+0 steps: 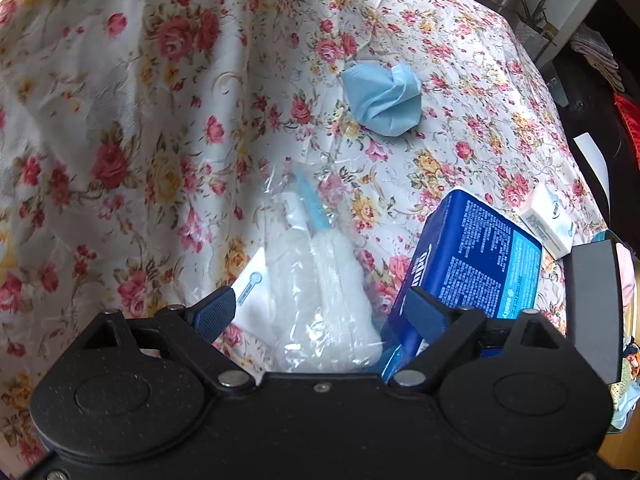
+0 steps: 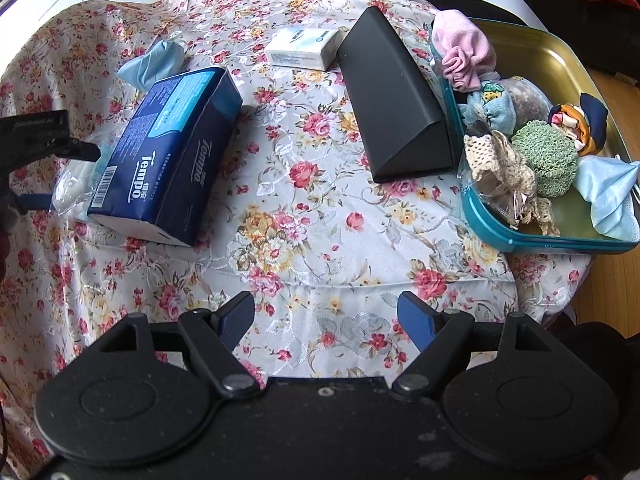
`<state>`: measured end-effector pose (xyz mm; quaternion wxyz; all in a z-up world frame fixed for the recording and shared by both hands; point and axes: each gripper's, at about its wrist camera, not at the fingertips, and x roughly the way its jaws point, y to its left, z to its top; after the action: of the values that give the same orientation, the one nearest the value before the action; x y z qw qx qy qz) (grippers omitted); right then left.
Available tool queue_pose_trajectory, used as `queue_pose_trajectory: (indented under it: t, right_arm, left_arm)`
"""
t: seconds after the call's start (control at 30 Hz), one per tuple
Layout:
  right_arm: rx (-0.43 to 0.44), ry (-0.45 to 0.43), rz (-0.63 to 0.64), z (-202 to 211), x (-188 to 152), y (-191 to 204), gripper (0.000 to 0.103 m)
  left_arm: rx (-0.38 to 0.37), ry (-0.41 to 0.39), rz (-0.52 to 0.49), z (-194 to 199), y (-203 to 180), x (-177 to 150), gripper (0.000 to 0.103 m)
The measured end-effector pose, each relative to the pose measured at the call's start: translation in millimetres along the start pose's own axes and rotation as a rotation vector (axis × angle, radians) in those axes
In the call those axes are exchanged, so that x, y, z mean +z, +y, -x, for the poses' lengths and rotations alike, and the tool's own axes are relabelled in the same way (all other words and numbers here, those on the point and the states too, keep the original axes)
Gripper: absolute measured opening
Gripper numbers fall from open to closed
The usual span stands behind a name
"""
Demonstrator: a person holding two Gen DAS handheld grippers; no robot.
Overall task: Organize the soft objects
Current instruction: 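Close the left tool on the clear bag of white cotton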
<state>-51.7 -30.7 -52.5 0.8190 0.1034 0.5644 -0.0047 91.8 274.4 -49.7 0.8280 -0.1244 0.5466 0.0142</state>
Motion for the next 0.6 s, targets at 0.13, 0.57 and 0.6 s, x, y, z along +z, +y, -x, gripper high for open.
queue_pose_trajectory:
  t: [0.13,0.57,0.6]
  right_arm:
    - [0.001,0.007,0.009,-2,1,4,0.078]
    - [0.017,0.028,0.029,-10,3,8,0.078]
    - [0.017,0.030,0.028,-11,4,7,0.078]
  left_arm:
    - [-0.011,0.022,-0.015,-6,-2,0,0.052]
    - [-0.040,-0.043,0.048,27,13,-12,0.048]
    - [-0.044,-0.045,0.056,29,15,-13,0.048]
